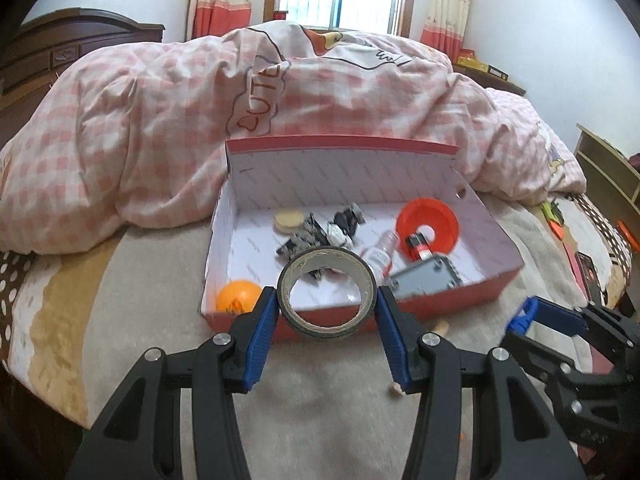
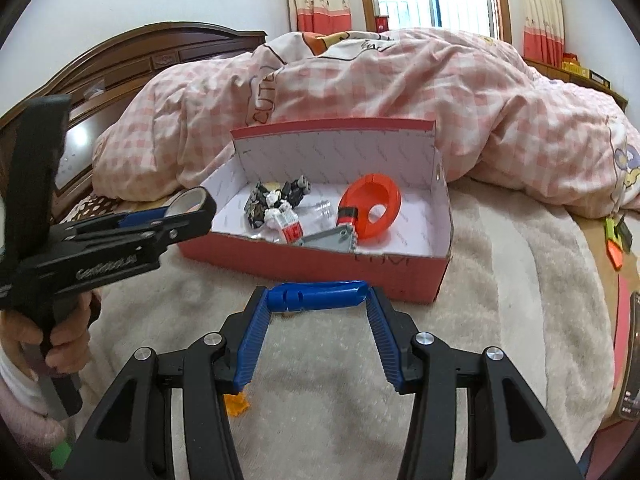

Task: Organize objects
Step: 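Lift and carry the tape roll and blue piece over the shoebox, then lower the tape roll and blue piece into the box and open both tools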

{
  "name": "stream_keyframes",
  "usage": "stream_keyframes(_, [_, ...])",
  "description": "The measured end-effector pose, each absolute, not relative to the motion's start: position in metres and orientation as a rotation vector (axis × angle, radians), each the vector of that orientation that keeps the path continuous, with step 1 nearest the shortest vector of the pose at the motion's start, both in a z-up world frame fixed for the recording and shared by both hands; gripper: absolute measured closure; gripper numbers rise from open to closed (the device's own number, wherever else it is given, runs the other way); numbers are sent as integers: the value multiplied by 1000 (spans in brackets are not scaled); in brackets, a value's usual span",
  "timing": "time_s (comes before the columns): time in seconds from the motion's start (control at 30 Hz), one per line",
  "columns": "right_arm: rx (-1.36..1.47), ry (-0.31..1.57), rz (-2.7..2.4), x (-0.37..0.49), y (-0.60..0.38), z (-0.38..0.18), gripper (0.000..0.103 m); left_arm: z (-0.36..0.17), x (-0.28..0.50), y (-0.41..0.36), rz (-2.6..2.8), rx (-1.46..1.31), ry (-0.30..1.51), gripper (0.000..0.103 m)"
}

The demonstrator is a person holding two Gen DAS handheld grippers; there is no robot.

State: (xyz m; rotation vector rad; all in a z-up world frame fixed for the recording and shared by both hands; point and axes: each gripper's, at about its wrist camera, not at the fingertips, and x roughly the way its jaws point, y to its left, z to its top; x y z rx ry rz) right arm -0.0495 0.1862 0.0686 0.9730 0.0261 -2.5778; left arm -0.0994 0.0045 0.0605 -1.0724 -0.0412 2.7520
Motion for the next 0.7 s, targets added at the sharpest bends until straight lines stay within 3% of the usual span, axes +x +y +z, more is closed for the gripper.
stream_keyframes(0.7, [959, 58, -2619, -94, 185, 71, 52, 41, -160, 7, 2772, -1167, -59, 54])
